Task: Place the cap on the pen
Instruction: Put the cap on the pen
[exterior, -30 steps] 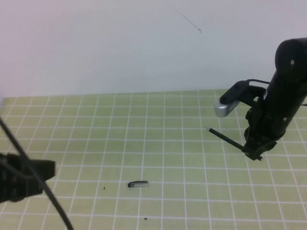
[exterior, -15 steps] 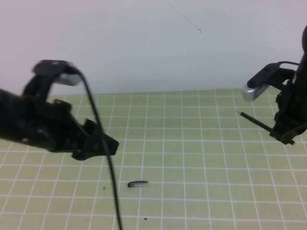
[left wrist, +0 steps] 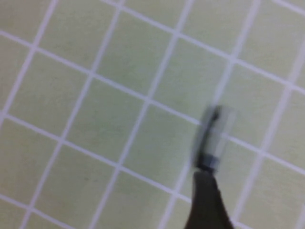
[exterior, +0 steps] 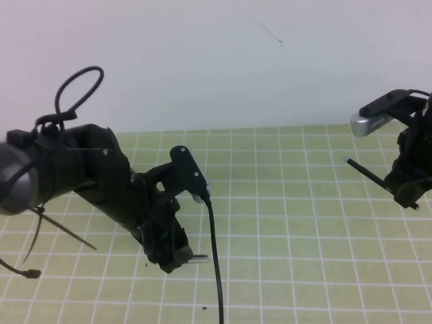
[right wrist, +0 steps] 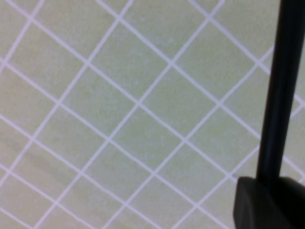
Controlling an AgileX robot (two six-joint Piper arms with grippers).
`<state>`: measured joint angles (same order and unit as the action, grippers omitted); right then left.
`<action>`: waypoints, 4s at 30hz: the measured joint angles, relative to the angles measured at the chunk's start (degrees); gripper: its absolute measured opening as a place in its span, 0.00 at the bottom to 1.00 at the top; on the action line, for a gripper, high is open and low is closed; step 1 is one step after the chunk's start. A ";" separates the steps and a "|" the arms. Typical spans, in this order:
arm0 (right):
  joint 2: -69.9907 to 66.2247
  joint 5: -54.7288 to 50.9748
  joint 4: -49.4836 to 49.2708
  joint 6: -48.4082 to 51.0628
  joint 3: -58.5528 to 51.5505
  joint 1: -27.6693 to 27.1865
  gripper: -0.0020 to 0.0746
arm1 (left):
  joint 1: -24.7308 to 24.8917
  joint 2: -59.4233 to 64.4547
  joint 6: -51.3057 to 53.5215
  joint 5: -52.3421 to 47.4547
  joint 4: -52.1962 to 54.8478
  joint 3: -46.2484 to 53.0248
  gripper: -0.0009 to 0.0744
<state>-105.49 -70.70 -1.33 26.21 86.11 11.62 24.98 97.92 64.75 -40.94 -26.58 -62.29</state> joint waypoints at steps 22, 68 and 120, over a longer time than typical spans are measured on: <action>0.00 0.12 -4.11 0.00 0.00 0.00 0.02 | 0.11 10.01 0.62 5.28 0.34 -1.54 0.47; 3.17 -4.27 -24.50 5.81 -17.59 8.35 0.02 | 3.35 -6.88 3.43 -2.39 17.59 -1.03 0.01; 12.20 -1.45 -47.30 26.78 -36.94 18.96 0.02 | 19.48 -38.36 27.00 27.76 7.34 36.85 0.01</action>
<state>-93.29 -72.15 -48.63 52.99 49.17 30.58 44.46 59.57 91.75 -13.18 -19.25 -25.44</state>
